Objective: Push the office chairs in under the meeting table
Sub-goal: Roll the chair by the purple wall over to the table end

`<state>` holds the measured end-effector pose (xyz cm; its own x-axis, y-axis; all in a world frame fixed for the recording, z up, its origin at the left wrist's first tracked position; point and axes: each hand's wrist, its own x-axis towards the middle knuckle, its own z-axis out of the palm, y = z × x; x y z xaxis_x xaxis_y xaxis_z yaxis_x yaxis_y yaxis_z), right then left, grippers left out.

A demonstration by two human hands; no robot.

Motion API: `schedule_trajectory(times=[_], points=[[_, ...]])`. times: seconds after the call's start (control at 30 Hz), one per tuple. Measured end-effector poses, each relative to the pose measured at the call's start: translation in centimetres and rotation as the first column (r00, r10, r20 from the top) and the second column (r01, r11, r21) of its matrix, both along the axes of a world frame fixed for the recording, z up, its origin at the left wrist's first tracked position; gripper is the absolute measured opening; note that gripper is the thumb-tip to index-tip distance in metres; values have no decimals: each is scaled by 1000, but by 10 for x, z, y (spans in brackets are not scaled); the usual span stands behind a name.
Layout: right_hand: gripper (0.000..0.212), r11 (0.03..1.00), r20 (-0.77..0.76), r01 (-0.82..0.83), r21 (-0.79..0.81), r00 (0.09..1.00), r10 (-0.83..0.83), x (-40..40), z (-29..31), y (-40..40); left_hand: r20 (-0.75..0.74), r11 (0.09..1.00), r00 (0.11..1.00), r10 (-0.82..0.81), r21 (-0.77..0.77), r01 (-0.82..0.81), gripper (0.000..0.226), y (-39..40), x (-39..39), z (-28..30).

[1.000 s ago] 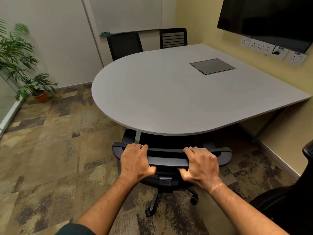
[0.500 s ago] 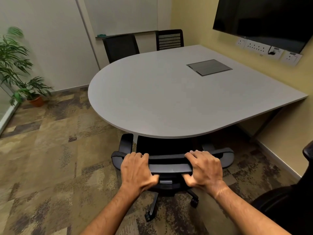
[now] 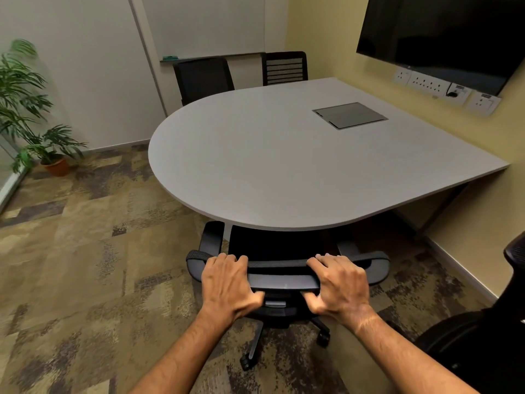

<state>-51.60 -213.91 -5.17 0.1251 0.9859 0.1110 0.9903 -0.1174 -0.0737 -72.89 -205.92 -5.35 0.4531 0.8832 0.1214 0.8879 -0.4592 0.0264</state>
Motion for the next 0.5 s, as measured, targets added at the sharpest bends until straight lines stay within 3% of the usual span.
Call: schedule_trajectory(times=[0.33, 0.5], points=[[50, 1000, -39, 4, 1, 999, -4, -21, 5, -13, -9, 1000, 1000, 13, -4, -13, 50, -7, -16, -2], [66, 999, -29, -11, -30, 1000, 11, -26, 7, -29, 26, 1000, 999, 25, -15, -25, 50, -25, -21, -2]])
